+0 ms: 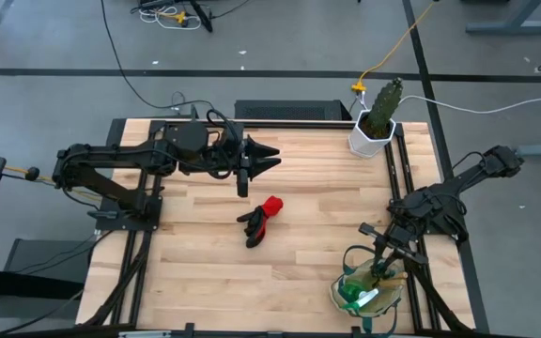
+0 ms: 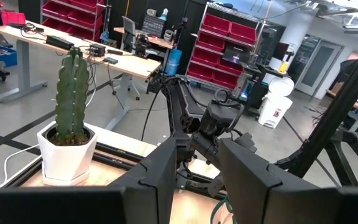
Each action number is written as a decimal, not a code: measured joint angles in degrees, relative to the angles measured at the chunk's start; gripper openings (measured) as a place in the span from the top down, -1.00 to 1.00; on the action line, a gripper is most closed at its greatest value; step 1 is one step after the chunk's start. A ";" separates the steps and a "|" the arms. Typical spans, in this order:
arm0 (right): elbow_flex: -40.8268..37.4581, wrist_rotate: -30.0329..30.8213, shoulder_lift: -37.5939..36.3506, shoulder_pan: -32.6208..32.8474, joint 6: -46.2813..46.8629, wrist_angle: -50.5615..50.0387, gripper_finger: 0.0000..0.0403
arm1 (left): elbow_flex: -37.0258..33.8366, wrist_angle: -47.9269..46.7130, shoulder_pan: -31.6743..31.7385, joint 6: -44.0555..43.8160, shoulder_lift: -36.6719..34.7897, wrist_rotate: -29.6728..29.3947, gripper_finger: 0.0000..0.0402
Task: Pick & Place Garden tools in Gardening bag
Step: Put the green shear scissors into the gardening tool bag, then put the red gloves into the gardening tool bag
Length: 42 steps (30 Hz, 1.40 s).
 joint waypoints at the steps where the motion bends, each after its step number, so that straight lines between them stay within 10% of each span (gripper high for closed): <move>1: 0.00 0.00 0.08 0.00 0.07 0.00 0.72 | 0.00 0.00 -0.02 0.00 0.00 0.00 0.36; 21: -0.01 6.03 3.79 -0.02 7.09 1.16 0.00 | 0.00 -0.02 -0.04 -0.02 0.00 0.00 0.36; 42: 0.00 11.28 3.76 -0.34 12.03 7.28 -0.04 | 0.00 -0.02 -0.04 0.04 0.00 0.00 0.36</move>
